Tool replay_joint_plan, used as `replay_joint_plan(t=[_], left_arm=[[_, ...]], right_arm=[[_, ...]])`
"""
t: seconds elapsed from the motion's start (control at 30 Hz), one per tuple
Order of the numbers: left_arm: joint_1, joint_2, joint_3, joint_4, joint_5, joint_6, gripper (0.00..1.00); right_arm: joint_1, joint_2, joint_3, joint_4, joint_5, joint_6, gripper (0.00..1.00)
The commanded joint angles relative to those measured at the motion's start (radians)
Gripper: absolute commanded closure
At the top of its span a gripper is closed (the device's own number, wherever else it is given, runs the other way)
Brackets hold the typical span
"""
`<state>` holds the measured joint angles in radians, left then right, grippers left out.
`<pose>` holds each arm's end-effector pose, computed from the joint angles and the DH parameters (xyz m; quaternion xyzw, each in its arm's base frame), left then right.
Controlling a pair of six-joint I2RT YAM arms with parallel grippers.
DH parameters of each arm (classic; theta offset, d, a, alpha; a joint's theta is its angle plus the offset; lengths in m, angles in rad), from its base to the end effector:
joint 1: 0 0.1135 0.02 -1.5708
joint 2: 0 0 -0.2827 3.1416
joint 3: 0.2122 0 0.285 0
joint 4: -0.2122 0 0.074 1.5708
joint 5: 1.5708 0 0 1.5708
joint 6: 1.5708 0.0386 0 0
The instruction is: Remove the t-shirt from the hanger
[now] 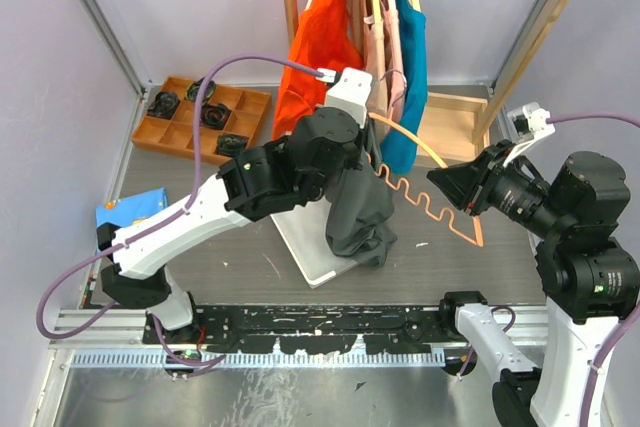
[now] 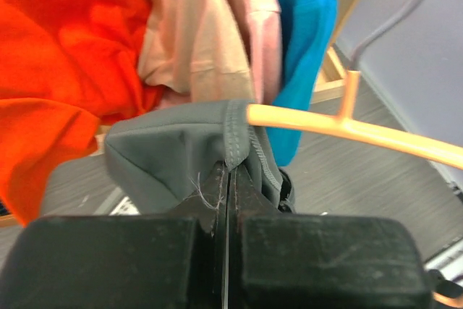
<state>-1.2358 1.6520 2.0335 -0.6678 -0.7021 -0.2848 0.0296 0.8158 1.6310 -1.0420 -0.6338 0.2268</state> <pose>0.1480 -0.3492 0.5255 0.1611 0.7628 -0.1881 0.5973 0.0753 0.0251 0.5397 -0.1199 0.7591 0.3175 0.5555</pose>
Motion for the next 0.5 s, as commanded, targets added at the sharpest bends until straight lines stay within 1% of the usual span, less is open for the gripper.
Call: replay_joint_plan(t=[0.0, 0.13, 0.3, 0.47], left_arm=[[0.04, -0.071, 0.003, -0.056, -0.089, 0.034, 1.0], [0.087, -0.119, -0.066, -0.06, -0.089, 0.02, 1.0], [0.12, -0.139, -0.073, -0.11, -0.097, 0.01, 1.0], [0.129, -0.16, -0.084, -0.171, -0.117, -0.01, 1.0]], right_arm=[[-0.004, -0.026, 0.044, 0.056, 0.012, -0.015, 0.99], [-0.003, -0.039, 0.062, 0.038, 0.018, -0.023, 1.0], [-0.003, -0.045, 0.101, 0.008, 0.032, -0.027, 0.99], [-0.003, -0.057, 0.132, 0.01, 0.079, -0.02, 0.99]])
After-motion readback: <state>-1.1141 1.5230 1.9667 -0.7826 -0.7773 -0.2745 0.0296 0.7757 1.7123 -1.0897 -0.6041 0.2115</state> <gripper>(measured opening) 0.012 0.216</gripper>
